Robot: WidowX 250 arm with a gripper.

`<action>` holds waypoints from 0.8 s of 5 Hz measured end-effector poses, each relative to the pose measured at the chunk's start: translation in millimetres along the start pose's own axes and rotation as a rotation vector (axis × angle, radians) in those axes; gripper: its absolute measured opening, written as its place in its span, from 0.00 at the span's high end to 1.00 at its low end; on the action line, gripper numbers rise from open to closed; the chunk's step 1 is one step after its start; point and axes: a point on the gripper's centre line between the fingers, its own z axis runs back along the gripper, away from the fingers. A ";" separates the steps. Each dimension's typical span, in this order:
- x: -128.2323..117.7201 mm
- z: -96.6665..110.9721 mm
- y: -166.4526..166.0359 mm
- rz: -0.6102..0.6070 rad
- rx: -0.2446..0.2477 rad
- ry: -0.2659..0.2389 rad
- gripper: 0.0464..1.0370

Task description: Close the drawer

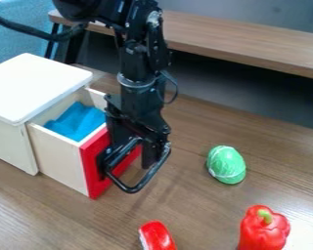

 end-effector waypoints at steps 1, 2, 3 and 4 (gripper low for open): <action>-1.5 -1.0 9.0 0.016 0.017 0.001 0.04; -2.4 2.7 17.9 0.035 0.032 -0.012 0.04; -4.4 4.2 28.5 0.054 0.049 -0.017 0.04; -6.8 3.5 39.2 0.068 0.070 -0.015 0.04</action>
